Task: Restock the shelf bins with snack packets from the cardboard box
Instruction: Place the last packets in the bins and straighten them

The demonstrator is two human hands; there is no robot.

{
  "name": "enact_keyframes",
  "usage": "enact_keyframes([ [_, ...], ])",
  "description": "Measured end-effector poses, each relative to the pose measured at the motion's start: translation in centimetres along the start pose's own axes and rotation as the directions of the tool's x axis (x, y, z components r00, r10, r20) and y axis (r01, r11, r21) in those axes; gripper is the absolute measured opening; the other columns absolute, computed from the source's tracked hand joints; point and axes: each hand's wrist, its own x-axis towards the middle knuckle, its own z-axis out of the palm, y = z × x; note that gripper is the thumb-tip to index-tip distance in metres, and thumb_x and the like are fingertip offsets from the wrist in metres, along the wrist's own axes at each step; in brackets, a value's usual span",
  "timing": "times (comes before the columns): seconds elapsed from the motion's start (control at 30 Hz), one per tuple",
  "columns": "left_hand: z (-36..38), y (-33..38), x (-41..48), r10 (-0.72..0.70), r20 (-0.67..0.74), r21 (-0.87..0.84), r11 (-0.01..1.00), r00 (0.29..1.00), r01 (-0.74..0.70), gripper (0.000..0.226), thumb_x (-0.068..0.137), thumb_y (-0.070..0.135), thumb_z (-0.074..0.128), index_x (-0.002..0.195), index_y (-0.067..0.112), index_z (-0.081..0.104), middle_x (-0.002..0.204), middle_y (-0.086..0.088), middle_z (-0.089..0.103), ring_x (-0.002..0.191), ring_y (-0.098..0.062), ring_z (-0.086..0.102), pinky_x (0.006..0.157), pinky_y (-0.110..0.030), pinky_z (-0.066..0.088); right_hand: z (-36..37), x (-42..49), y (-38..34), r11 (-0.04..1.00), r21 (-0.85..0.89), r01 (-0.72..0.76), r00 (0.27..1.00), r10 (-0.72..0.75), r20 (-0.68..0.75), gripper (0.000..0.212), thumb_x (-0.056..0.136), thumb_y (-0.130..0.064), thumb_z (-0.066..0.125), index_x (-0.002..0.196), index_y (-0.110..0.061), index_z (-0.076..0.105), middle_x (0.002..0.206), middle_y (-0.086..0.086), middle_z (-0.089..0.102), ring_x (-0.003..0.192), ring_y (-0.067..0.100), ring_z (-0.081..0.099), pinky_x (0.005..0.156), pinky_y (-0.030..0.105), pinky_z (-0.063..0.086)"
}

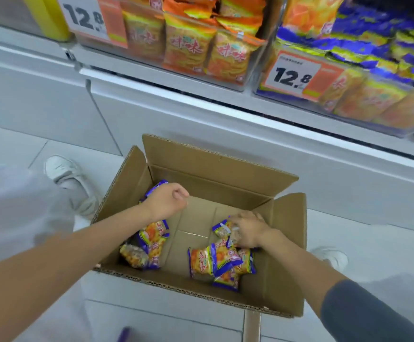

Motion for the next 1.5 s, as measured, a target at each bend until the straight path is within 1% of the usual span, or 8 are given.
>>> enact_keyframes([
  [0.17,2.0,-0.4,0.4,-0.099,0.081,-0.153,0.982,0.992,0.11,0.018,0.083,0.005,0.061,0.099,0.014,0.062,0.095,-0.004,0.057,0.093,-0.018,0.056,0.084,-0.031,0.052,1.0,0.2,0.4,0.971,0.237,-0.035,0.993,0.06,-0.098,0.046,0.085,-0.032,0.067,0.121,-0.017,0.043,0.113,0.011,0.063,0.105,0.027,0.058,0.088,0.038,0.045],
  [0.27,2.3,0.3,-0.4,-0.168,0.156,-0.093,0.979,0.973,0.183,0.063,0.087,0.006,0.068,0.141,0.018,0.04,0.133,-0.005,0.045,0.106,-0.015,0.051,0.066,-0.014,0.046,-0.9,-0.7,-0.4,0.514,0.857,-0.028,0.998,0.062,-0.004,0.014,0.094,-0.027,0.055,0.101,-0.016,0.057,0.107,0.012,0.068,0.097,0.021,0.063,0.091,0.041,0.05],
  [0.4,2.8,0.9,-1.2,-0.258,0.286,-0.413,0.836,0.923,0.361,0.067,0.085,0.014,0.073,0.142,0.021,0.037,0.141,-0.002,0.049,0.119,-0.015,0.054,0.1,-0.04,0.048,-3.4,-1.9,-2.5,-0.075,0.991,-0.109,0.978,-0.187,0.093,0.03,0.098,-0.023,0.05,0.121,-0.004,0.057,0.114,0.016,0.07,0.109,0.027,0.066,0.095,0.043,0.053],
  [0.6,2.3,0.6,-0.7,-0.306,0.275,-0.621,0.668,0.912,0.411,0.048,0.081,0.023,0.077,0.123,0.019,0.055,0.118,-0.003,0.067,0.106,-0.013,0.064,0.096,-0.044,0.052,-2.5,-2.1,-4.0,0.032,0.999,0.025,0.983,-0.183,-0.019,0.037,0.094,-0.029,0.061,0.124,-0.008,0.062,0.115,0.009,0.071,0.111,0.02,0.066,0.096,0.032,0.051],
  [0.83,1.4,-2.6,0.1,-0.452,0.065,-0.549,0.728,0.889,0.411,0.046,0.082,0.009,0.076,0.119,0.016,0.05,0.105,-0.005,0.062,0.101,-0.022,0.062,0.079,-0.038,0.055,1.8,1.7,-3.8,0.723,0.686,0.08,0.995,-0.094,-0.017,0.068,0.089,-0.062,0.052,0.14,-0.017,0.05,0.137,-0.002,0.056,0.125,0.014,0.052,0.104,0.03,0.042],
  [1.03,1.2,-3.5,0.5,-0.482,0.096,-0.529,0.716,0.871,0.455,0.057,0.083,0.007,0.071,0.136,0.011,0.049,0.115,-0.007,0.063,0.104,-0.022,0.061,0.077,-0.035,0.055,6.3,5.4,-4.2,0.967,0.225,0.123,0.992,-0.129,0.011,0.067,0.087,-0.045,0.067,0.143,-0.02,0.042,0.133,0.006,0.057,0.127,0.027,0.047,0.107,0.039,0.035],
  [1.27,1.7,-3.3,1.1,-0.424,-0.083,-0.447,0.825,0.902,0.346,0.031,0.082,0.003,0.073,0.108,0.011,0.059,0.111,-0.015,0.062,0.1,-0.027,0.06,0.09,-0.045,0.052,7.3,6.0,-4.9,0.751,0.648,0.129,0.989,-0.051,-0.138,0.037,0.077,0.009,0.065,0.081,-0.027,0.054,0.083,-0.002,0.06,0.078,0.012,0.058,0.071,0.031,0.049],
  [1.5,-0.1,-2.1,0.6,-0.335,-0.147,-0.498,0.838,0.931,0.223,0.039,0.084,-0.001,0.07,0.109,0.018,0.047,0.116,-0.01,0.058,0.097,-0.024,0.061,0.07,-0.038,0.053,-4.0,0.2,-3.3,0.391,0.852,0.349,0.937,-0.125,-0.327,0.035,0.081,0.016,0.064,0.103,-0.01,0.062,0.083,0.0,0.06,0.074,0.007,0.056,0.073,0.015,0.048],
])
